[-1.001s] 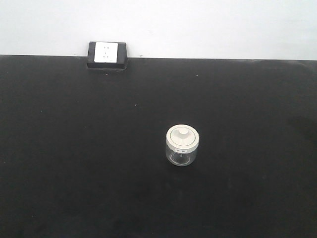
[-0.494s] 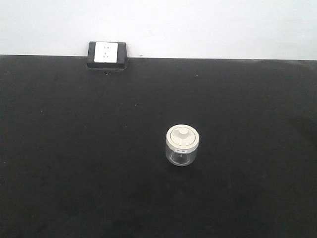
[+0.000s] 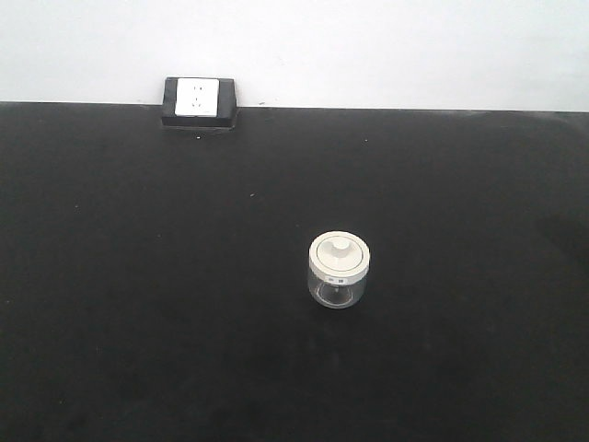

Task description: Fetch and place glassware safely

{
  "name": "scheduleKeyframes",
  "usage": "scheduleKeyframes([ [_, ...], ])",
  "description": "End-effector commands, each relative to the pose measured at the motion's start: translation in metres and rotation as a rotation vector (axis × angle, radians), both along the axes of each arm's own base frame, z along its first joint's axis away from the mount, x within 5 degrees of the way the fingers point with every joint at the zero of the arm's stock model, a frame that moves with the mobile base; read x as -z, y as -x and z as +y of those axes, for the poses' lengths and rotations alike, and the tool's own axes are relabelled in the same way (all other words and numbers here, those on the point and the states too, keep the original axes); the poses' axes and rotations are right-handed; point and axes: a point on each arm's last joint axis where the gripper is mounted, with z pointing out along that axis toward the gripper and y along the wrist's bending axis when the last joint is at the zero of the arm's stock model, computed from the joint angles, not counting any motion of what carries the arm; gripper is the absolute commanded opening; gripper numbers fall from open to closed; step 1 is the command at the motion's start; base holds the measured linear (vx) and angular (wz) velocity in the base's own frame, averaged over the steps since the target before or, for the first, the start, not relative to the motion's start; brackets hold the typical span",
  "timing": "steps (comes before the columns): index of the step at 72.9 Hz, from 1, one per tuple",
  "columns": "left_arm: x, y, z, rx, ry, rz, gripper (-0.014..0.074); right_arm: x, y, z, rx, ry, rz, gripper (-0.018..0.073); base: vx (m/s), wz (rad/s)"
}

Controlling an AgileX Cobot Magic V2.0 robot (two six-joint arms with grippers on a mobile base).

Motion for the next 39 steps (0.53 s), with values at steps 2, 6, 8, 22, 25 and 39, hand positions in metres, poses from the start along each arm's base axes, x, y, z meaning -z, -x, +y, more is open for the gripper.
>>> scheduleKeyframes([
  [2, 0.0025, 0.0, 0.0001, -0.002, 0.012, -0.064, -0.0007, -0.0001, 0.0007, -0.0004, 0.009, 0.023, -0.061, -0.0008, 0.0, 0.0],
  [6, 0.0025, 0.0, 0.0001, -0.002, 0.012, -0.064, -0.0007, -0.0001, 0.0007, -0.0004, 0.009, 0.023, -0.061, -0.0008, 0.0, 0.0],
  [8, 0.0025, 0.0, 0.0001, -0.002, 0.012, -0.064, -0.0007, -0.0001, 0.0007, -0.0004, 0.009, 0.023, -0.061, -0.0008, 0.0, 0.0],
  [22, 0.0025, 0.0, 0.0001, -0.002, 0.012, -0.064, -0.0007, -0.0001, 0.0007, -0.0004, 0.009, 0.023, -0.061, -0.0008, 0.0, 0.0],
  [25, 0.0025, 0.0, 0.0001, -0.002, 0.012, -0.064, -0.0007, -0.0001, 0.0007, -0.0004, 0.009, 0.023, -0.061, -0.0008, 0.0, 0.0],
  [39, 0.0025, 0.0, 0.0001, -0.002, 0.012, -0.064, -0.0007, -0.0001, 0.0007, -0.0004, 0.009, 0.023, -0.061, -0.0008, 0.0, 0.0],
])
